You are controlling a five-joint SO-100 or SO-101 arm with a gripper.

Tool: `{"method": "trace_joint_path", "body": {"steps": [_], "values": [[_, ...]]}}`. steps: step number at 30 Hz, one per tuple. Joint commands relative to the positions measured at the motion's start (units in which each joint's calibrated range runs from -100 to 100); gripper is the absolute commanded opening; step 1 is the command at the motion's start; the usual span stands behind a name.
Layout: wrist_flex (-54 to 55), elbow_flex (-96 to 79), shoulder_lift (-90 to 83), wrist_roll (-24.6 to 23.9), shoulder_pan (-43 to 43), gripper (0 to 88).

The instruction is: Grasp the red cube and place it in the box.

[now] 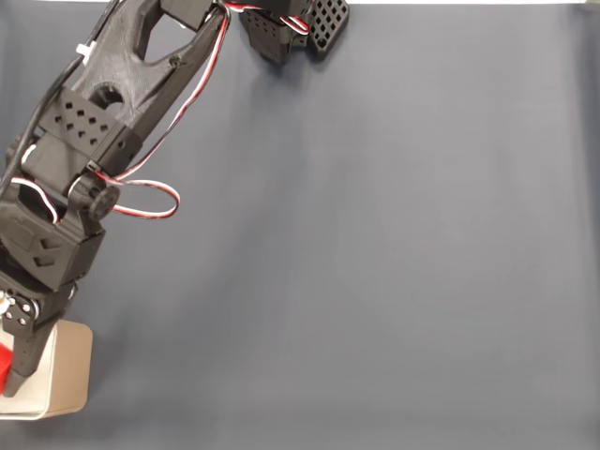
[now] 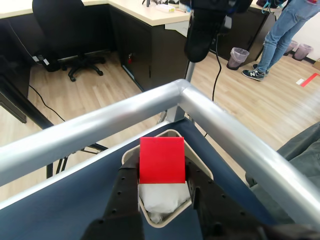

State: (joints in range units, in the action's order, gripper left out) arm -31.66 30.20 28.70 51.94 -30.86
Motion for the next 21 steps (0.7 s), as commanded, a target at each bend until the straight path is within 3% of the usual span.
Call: {"method": "trace_joint_path", "body": {"steps": [1, 10, 16, 21], "values": [[1.9, 3.2, -0.8, 0.6, -1.2, 0.0], [2.1, 3.2, -0.6, 0.2, -1.2, 3.2], [0.4, 3.7, -1.2, -1.1, -1.4, 40.5], [0.2, 4.4, -1.4, -0.1, -1.7, 55.8]]}}
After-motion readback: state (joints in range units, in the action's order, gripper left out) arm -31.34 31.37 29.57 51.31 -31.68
